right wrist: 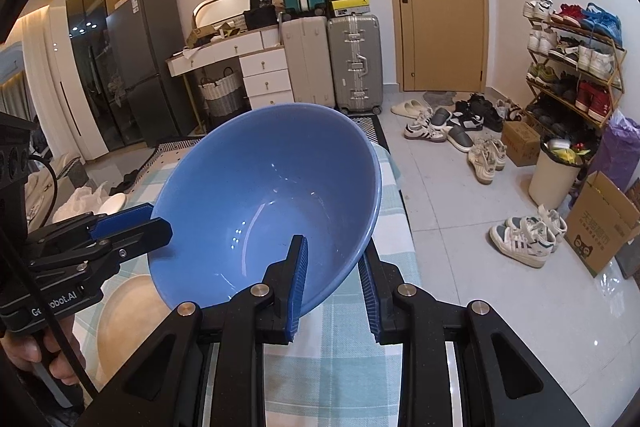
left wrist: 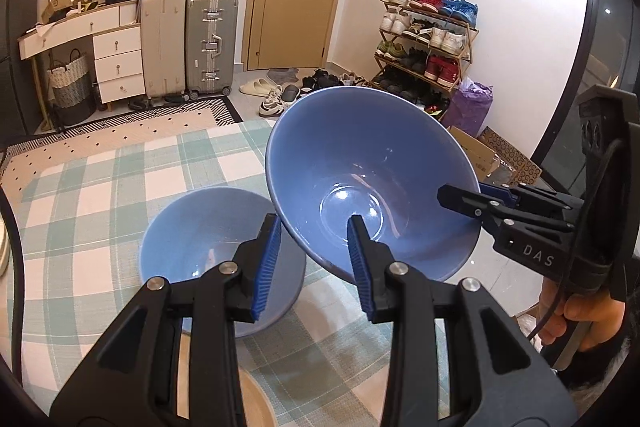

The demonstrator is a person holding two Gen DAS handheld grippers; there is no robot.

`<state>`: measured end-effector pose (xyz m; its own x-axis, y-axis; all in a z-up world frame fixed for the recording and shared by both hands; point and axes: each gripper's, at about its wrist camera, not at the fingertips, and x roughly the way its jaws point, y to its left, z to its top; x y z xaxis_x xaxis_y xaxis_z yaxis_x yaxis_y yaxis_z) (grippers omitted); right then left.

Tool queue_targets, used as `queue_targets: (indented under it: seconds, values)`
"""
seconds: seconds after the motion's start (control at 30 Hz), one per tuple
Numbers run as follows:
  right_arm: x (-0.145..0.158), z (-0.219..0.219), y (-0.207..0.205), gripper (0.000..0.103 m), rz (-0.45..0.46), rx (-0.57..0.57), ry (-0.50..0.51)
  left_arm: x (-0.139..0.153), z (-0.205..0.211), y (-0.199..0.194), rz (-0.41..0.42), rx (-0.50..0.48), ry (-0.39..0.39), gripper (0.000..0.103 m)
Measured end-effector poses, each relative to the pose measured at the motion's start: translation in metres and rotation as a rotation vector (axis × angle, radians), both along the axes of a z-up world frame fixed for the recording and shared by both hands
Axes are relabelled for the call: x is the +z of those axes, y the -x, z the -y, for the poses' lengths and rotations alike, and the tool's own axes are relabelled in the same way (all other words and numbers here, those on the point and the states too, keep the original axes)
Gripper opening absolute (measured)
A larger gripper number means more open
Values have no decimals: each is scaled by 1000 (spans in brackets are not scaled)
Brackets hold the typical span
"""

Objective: Organize plates and bowls
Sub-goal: 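Carry the blue bowl over the nested bowls and lower it inside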

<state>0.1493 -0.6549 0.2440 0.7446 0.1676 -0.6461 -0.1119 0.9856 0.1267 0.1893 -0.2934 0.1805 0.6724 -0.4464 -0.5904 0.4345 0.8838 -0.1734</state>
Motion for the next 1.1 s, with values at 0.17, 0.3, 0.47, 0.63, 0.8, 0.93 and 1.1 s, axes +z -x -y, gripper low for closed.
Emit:
queue_targets:
  seconds: [0.17, 0.3, 0.47, 0.63, 0.8, 0.93, 1.1]
  values:
    - [11, -16, -5, 26, 13, 19, 7, 15, -14, 8, 12, 19, -8, 31]
    - [16, -26, -10, 26, 15, 35, 3, 26, -31, 13, 24, 39, -9, 31]
    - [22, -41, -17, 26, 22, 61, -7, 36, -46, 16, 32, 69, -14, 31]
    - [26, -56, -27, 27, 25, 92, -10, 43, -62, 21, 33, 103, -20, 31]
    - [23, -73, -34, 27, 20, 121, -13, 44, -71, 20, 20, 138, -23, 31]
    - [18, -83, -42, 27, 6, 141, -19, 41, -79, 13, 7, 155, -22, 31]
    - [8, -92, -54, 27, -11, 159, -20, 32, -87, 5, -15, 181, -30, 31]
